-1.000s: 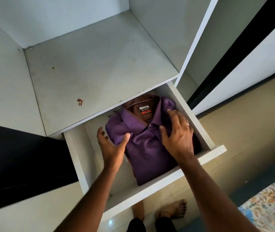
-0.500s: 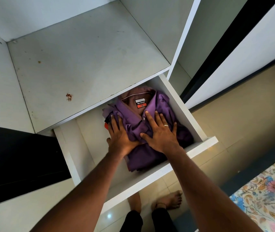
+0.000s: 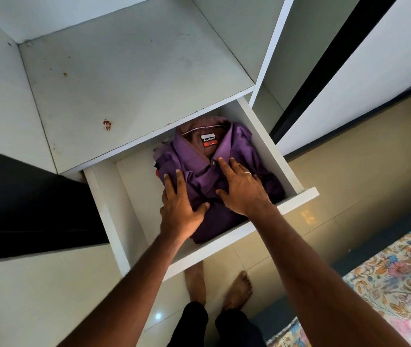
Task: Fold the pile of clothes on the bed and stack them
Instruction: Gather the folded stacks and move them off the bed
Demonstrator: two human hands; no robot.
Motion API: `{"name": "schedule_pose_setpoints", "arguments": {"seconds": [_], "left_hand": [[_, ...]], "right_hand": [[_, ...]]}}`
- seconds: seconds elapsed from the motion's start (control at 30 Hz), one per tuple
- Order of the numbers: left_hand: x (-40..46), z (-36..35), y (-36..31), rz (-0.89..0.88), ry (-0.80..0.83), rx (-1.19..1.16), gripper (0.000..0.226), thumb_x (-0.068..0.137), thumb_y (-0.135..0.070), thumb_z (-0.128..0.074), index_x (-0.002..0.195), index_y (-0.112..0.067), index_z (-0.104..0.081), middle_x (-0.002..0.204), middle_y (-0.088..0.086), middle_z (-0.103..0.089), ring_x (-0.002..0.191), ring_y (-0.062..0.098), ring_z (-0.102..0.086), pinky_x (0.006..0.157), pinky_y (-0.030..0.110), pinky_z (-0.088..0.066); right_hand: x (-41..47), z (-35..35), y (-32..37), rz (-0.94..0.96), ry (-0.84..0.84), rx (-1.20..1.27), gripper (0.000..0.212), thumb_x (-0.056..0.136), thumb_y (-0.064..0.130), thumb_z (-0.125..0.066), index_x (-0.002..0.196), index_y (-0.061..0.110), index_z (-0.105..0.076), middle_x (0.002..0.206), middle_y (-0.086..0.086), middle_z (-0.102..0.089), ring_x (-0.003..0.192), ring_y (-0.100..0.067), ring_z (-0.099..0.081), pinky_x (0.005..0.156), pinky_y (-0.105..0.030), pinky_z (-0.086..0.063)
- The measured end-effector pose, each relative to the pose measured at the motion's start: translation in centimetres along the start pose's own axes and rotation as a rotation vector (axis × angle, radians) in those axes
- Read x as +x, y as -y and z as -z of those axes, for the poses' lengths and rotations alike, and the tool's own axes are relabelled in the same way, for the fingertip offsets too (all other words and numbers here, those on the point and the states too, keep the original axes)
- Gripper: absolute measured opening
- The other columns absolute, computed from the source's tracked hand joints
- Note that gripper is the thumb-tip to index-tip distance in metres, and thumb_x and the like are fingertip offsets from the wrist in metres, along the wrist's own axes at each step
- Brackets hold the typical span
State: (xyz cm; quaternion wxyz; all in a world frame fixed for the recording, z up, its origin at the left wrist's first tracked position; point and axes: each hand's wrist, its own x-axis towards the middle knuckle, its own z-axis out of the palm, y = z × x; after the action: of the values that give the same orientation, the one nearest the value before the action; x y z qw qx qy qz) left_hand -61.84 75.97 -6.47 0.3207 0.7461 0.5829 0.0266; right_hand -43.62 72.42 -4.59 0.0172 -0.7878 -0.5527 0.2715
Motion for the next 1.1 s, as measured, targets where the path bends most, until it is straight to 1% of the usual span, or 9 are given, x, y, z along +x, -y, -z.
{"name": "schedule_pose_setpoints", "arguments": {"seconds": [0.1, 0.23, 0.4, 0.5, 0.6, 0.73, 0.83, 0.93, 1.1], "left_hand": [[-3.4, 0.0, -1.1, -0.067, 0.013, 0.019, 0.098, 0.089, -0.053, -0.065, 0.161, -0.025, -0.005, 0.169, 0.010, 0.001, 0.153, 0.035, -0.011, 0.111, 0.061, -0.032], [-7.8, 0.1, -2.2, -0.207, -0.040, 0.103, 0.077, 0.098, -0.061, -0.040, 0.160, -0.020, -0.021, 0.166, 0.010, -0.020, 0.152, 0.029, -0.021, 0.111, 0.055, -0.036], [-15.4, -2.6, -2.5, -0.414, -0.290, 0.243, 0.061, 0.103, -0.045, -0.037, 0.152, -0.010, -0.042, 0.160, 0.011, -0.036, 0.151, 0.025, -0.029, 0.115, 0.053, -0.034], [-20.1, -6.1, -2.0, -0.496, -0.208, 0.286, 0.058, 0.103, -0.037, -0.037, 0.152, -0.008, -0.042, 0.163, 0.013, -0.029, 0.153, 0.026, -0.022, 0.120, 0.052, -0.027], [-21.3, -9.4, -0.5, -0.371, -0.077, 0.345, 0.063, 0.098, -0.037, -0.041, 0.154, -0.009, -0.037, 0.163, 0.012, -0.024, 0.152, 0.029, -0.026, 0.116, 0.053, -0.034], [-19.2, -9.9, 0.0, -0.238, -0.045, 0.383, 0.087, 0.084, -0.029, -0.065, 0.158, -0.006, -0.026, 0.166, 0.014, -0.020, 0.154, 0.028, -0.018, 0.124, 0.046, -0.016], [-18.3, -9.7, -0.1, -0.211, -0.029, 0.436, 0.093, 0.079, -0.029, -0.073, 0.157, -0.007, -0.028, 0.164, 0.012, -0.026, 0.153, 0.027, -0.022, 0.123, 0.047, -0.015], [-17.2, -10.0, 0.4, -0.229, -0.029, 0.459, 0.094, 0.076, -0.031, -0.078, 0.156, -0.007, -0.033, 0.162, 0.011, -0.032, 0.150, 0.026, -0.030, 0.123, 0.048, -0.016], [-13.7, -9.3, 1.6, -0.196, -0.065, 0.503, 0.095, 0.077, -0.027, -0.072, 0.159, -0.012, -0.025, 0.165, 0.007, -0.025, 0.153, 0.021, -0.021, 0.124, 0.051, -0.013]], "right_hand": [[-1.8, 0.1, 0.1, 0.048, -0.032, -0.019, 0.075, 0.094, 0.042, -0.064, 0.159, 0.030, -0.028, 0.167, -0.006, -0.025, 0.151, -0.030, -0.029, 0.118, -0.057, -0.032], [-6.1, -0.8, -0.3, 0.277, -0.373, 0.064, 0.042, 0.098, 0.030, -0.054, 0.137, 0.017, -0.062, 0.146, -0.004, -0.059, 0.136, -0.023, -0.053, 0.117, -0.049, -0.036], [-14.0, -4.8, -3.3, 0.463, -0.618, 0.098, 0.040, 0.101, 0.020, -0.054, 0.139, 0.012, -0.062, 0.151, -0.006, -0.054, 0.143, -0.021, -0.046, 0.120, -0.044, -0.031], [-18.3, -8.3, -5.9, 0.455, -0.555, 0.126, 0.050, 0.100, 0.017, -0.051, 0.150, 0.012, -0.049, 0.160, -0.007, -0.040, 0.152, -0.020, -0.033, 0.121, -0.044, -0.028], [-20.1, -11.8, -7.9, 0.429, -0.299, 0.044, 0.068, 0.098, 0.022, -0.053, 0.160, 0.017, -0.024, 0.168, -0.003, -0.020, 0.157, -0.016, -0.014, 0.123, -0.047, -0.026], [-18.0, -13.2, -7.3, 0.370, -0.056, -0.062, 0.074, 0.100, 0.024, -0.039, 0.162, 0.020, 0.000, 0.170, 0.003, 0.006, 0.156, -0.011, 0.011, 0.125, -0.043, -0.005], [-16.1, -12.6, -5.8, 0.338, 0.035, -0.133, 0.071, 0.101, 0.027, -0.025, 0.159, 0.021, 0.015, 0.164, 0.007, 0.027, 0.150, -0.010, 0.028, 0.121, -0.043, 0.014], [-15.1, -12.6, -5.0, 0.304, 0.056, -0.141, 0.073, 0.090, 0.035, -0.006, 0.159, 0.020, 0.012, 0.166, 0.005, 0.022, 0.151, -0.012, 0.027, 0.124, -0.049, 0.014], [-11.6, -12.8, -3.6, 0.333, 0.005, -0.181, 0.077, 0.087, 0.034, -0.009, 0.161, 0.016, 0.001, 0.169, 0.000, 0.003, 0.155, -0.018, 0.014, 0.122, -0.048, 0.013]]}}
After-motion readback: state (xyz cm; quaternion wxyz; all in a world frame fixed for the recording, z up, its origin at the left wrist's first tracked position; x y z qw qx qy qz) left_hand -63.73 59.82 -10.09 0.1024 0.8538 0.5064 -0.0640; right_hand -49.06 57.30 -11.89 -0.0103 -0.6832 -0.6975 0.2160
